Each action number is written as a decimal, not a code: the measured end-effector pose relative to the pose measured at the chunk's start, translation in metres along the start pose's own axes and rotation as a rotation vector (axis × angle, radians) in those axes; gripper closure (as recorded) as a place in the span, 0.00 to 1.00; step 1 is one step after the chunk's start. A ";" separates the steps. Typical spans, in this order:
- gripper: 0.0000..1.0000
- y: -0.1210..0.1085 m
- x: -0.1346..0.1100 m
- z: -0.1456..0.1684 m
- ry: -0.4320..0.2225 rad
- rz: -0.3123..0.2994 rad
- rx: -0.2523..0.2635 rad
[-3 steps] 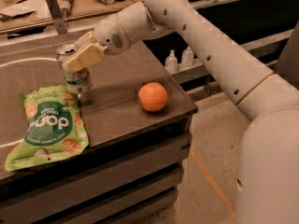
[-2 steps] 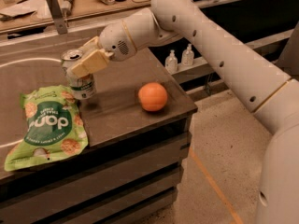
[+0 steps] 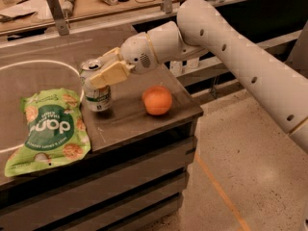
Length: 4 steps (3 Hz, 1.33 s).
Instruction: Move 7up can near green rice chip bag
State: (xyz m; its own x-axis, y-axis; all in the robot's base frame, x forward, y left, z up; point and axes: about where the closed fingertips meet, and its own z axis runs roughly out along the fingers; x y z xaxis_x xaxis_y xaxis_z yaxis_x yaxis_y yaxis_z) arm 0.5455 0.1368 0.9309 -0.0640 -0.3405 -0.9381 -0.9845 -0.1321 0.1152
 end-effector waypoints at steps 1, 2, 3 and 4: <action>0.20 0.006 0.006 0.000 -0.006 0.003 -0.007; 0.00 0.010 0.015 0.012 -0.002 -0.012 -0.025; 0.00 0.005 0.026 0.029 0.001 -0.024 -0.048; 0.00 -0.004 0.027 0.031 0.025 -0.039 -0.042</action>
Offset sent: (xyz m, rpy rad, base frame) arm -0.0211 0.0141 -0.0377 0.0018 -0.0252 0.0569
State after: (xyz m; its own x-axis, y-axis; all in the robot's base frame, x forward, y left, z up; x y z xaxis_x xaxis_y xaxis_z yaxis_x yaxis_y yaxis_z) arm 0.5428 0.1568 0.8950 -0.0212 -0.3575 -0.9337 -0.9785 -0.1842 0.0928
